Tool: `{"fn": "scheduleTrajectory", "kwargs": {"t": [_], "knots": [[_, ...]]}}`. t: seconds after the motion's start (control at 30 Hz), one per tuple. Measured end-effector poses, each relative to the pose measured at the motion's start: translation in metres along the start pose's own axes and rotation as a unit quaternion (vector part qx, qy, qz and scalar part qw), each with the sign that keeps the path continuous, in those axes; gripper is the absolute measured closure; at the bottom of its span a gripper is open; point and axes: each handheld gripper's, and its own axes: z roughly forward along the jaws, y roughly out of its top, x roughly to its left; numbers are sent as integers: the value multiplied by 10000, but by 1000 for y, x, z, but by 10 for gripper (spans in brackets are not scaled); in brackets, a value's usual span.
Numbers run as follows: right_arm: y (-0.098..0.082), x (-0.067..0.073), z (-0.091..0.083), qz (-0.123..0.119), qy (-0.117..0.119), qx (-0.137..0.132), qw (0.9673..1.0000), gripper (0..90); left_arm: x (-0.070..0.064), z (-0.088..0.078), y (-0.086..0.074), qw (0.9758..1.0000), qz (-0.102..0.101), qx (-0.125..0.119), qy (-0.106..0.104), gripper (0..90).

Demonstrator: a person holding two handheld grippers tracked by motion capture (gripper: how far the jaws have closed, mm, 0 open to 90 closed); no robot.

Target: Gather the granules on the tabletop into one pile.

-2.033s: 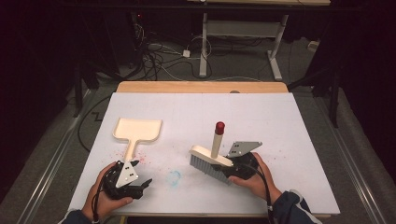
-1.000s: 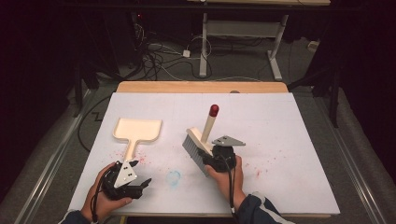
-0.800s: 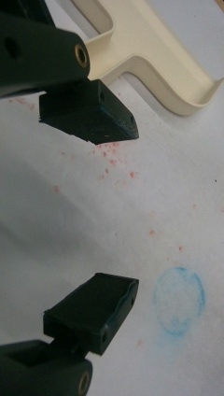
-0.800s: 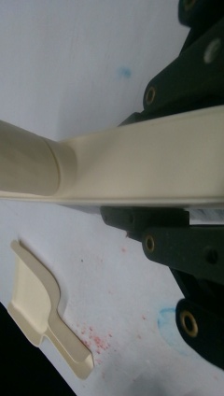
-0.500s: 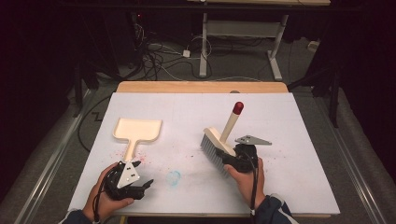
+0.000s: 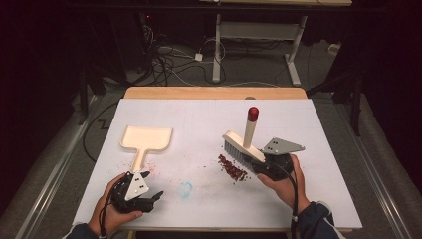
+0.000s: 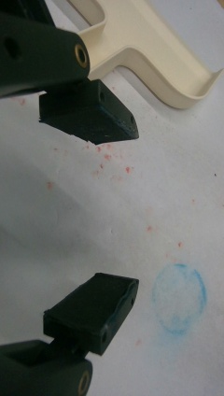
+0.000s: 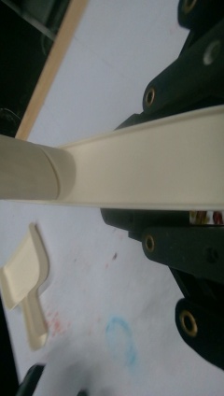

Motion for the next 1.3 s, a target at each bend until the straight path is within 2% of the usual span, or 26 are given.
{"fn": "scheduleTrajectory", "kwargs": {"t": [0.07,0.17,0.23,0.3,0.47,0.53,0.6,0.67,0.73,0.83,0.93,1.1,1.23,1.3], "knots": [[-6,-8,5,-121,-181,33,9998,677,-1,2,1,10000,3,15,15,236],[-13,-20,16,-269,-135,-26,9995,678,-2,2,1,10000,25,46,27,236],[-13,-25,25,-459,-231,-41,9987,678,-1,2,1,10000,-5,57,47,236],[-10,-31,35,-587,-205,-82,9980,678,0,3,1,9999,-21,81,73,236],[1,-40,62,-651,-70,-188,9977,678,-1,6,1,9998,-109,148,65,237],[5,-41,74,-752,-71,-128,9971,678,-1,7,1,9997,-79,206,67,237],[7,-43,86,-744,-21,-67,9972,678,-1,8,0,9997,-96,228,62,237],[7,-43,96,-774,-120,-16,9969,678,-1,8,0,9996,-109,234,63,238],[5,-44,103,-827,-38,14,9966,678,-1,8,0,9996,-88,242,72,238],[2,-46,103,-720,195,-60,9972,679,-2,8,-1,9996,-80,251,58,238],[-3,-43,100,-832,481,-111,9953,679,-2,8,-1,9996,-55,285,39,238],[-13,-30,90,-1205,893,-178,9885,673,-4,7,-1,9996,-23,285,18,238],[-18,-25,75,-1342,1328,-283,9816,674,-5,8,0,9996,1,282,12,238],[-22,-21,68,-1461,1453,-268,9782,672,-6,8,0,9995,36,307,-11,238]]}}
